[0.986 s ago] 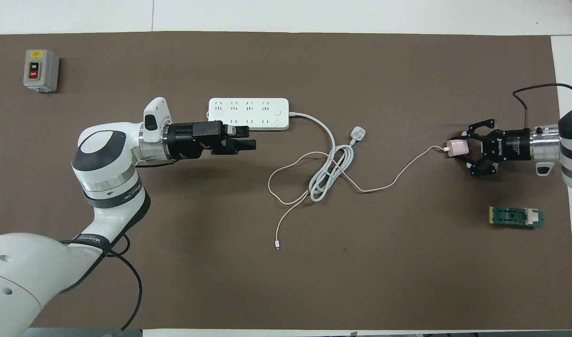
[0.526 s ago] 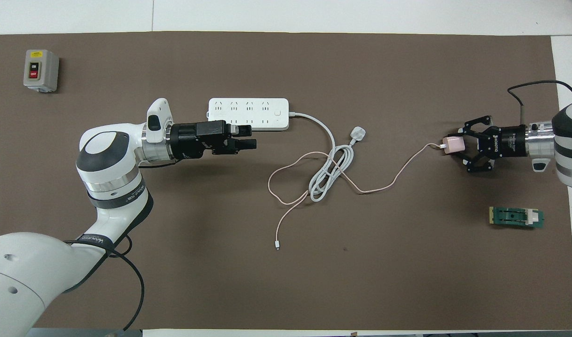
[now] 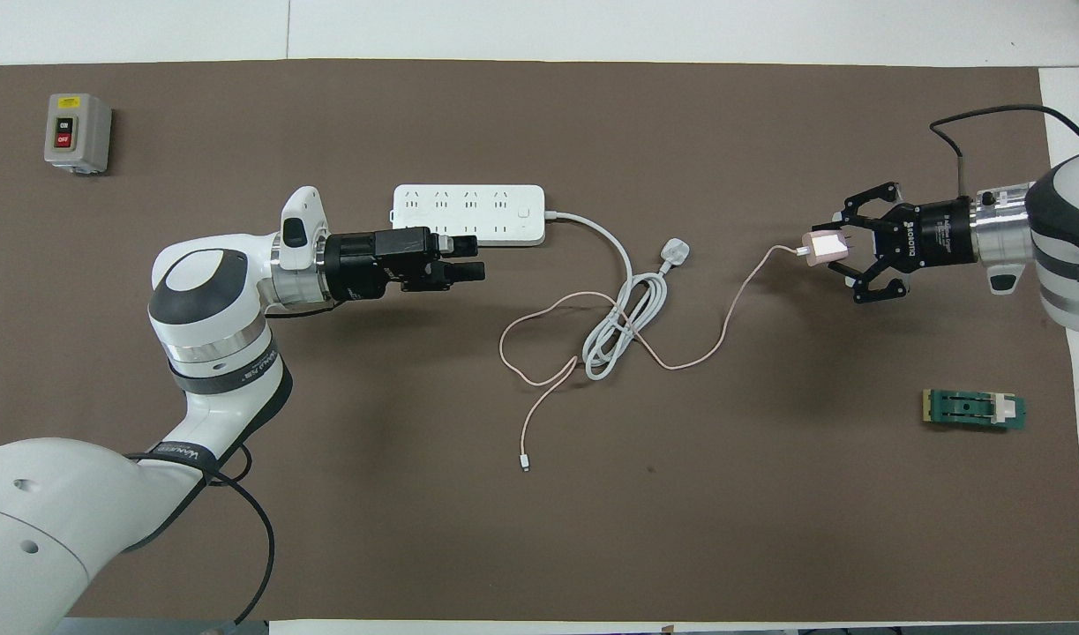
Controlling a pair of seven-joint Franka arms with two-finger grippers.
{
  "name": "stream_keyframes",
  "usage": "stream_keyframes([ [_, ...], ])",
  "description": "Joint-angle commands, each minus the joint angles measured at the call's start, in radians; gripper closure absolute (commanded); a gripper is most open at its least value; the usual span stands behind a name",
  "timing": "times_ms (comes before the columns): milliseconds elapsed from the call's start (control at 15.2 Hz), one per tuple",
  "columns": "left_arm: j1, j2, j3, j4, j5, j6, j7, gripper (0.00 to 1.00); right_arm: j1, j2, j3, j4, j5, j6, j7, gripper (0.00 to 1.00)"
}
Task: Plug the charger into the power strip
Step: 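Carry the pink charger with the right gripper toward the power strip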
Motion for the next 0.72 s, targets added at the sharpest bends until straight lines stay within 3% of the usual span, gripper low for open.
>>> stream_keyframes([
  [0, -0.015, -0.002, 0.011, -0.012, -0.009, 0.004, 0.005, 0.0, 0.091, -0.084, 0.0, -0.01, 0.004, 0.01, 0.165, 1.0],
  [329, -0.015, -0.001, 0.011, -0.012, -0.009, -0.001, 0.01, 0.0, 0.234, -0.112, 0.007, 0.053, 0.014, 0.091, 0.433, 1.0],
  [658, -0.013, -0.001, 0.011, -0.012, -0.009, -0.004, 0.013, 0.0, 0.421, -0.106, 0.007, 0.067, 0.017, 0.27, 0.589, 1.0],
])
